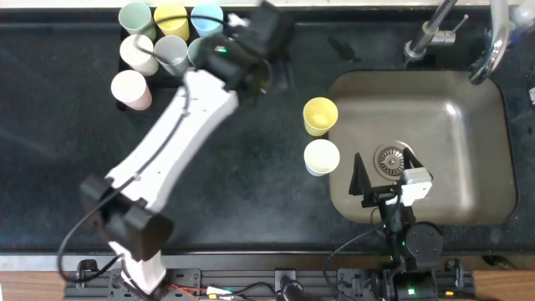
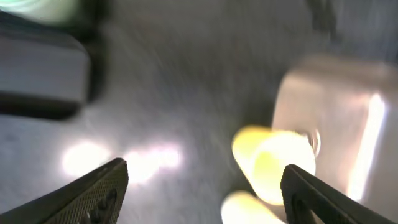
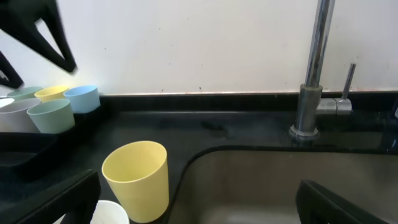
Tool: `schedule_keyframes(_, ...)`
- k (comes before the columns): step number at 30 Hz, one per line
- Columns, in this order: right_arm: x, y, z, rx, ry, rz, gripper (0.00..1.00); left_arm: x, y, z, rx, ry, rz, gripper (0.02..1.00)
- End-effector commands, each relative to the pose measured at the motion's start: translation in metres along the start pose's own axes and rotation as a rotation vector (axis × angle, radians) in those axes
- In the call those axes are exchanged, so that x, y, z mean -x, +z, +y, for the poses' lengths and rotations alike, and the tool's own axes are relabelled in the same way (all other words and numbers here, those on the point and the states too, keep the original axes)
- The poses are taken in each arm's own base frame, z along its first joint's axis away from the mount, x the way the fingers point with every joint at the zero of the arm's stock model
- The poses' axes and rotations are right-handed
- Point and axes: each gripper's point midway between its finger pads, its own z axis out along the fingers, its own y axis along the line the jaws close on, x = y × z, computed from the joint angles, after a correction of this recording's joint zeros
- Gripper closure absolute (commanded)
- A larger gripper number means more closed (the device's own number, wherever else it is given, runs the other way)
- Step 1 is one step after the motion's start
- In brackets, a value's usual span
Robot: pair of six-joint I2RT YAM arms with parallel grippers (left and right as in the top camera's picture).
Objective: Store Cups
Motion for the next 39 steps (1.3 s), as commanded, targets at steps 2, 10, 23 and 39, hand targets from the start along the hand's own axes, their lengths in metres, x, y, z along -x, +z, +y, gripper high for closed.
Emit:
schedule_keyframes(2,-0.003,0.0,-0.001,0.0,0.004,-0.003,0.003,-0.037,0.011,-0.04,-0.097,0.008,0.144,0.194)
schedule_keyframes(10,-0.003,0.0,-0.001,-0.001,0.004,-0.003,0.005,-0.065,0.04,-0.047,-0.075,0.01,0.257,0.194)
schedule_keyframes(23,-0.003,0.0,-0.001,-0.001,0.004,-0.003,0.005,-0.076,0.08,-0.037,0.011,0.033,0.286,0.242)
schedule_keyframes(39,-0.003,0.0,-0.001,-0.001,0.004,-0.003,0.005,-0.08,0.12,-0.042,0.042,0.122,0.252,0.511)
